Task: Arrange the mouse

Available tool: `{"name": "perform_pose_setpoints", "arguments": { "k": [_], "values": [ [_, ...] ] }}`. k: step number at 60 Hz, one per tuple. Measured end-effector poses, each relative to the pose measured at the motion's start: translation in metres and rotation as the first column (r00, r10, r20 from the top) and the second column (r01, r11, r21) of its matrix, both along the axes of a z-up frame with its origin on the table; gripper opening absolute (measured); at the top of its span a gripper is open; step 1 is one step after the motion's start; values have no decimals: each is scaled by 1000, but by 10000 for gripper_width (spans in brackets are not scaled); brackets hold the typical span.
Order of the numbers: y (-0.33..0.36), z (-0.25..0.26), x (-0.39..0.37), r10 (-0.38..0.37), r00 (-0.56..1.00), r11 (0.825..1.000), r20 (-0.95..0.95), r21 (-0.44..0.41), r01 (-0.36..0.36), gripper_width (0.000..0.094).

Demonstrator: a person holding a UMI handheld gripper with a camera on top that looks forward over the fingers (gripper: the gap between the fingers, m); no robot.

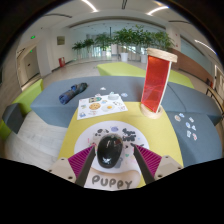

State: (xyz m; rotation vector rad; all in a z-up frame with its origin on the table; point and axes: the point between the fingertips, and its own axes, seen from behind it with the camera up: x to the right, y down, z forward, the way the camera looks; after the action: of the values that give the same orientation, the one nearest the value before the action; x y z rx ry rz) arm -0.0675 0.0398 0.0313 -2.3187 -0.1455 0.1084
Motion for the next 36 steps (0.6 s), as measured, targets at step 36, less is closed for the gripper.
{"name": "perform_pose_setpoints", "arguments": {
  "k": [36],
  "values": [
    [-158,94,4,73,995,987,-63,148,-63,820]
  ]
}}
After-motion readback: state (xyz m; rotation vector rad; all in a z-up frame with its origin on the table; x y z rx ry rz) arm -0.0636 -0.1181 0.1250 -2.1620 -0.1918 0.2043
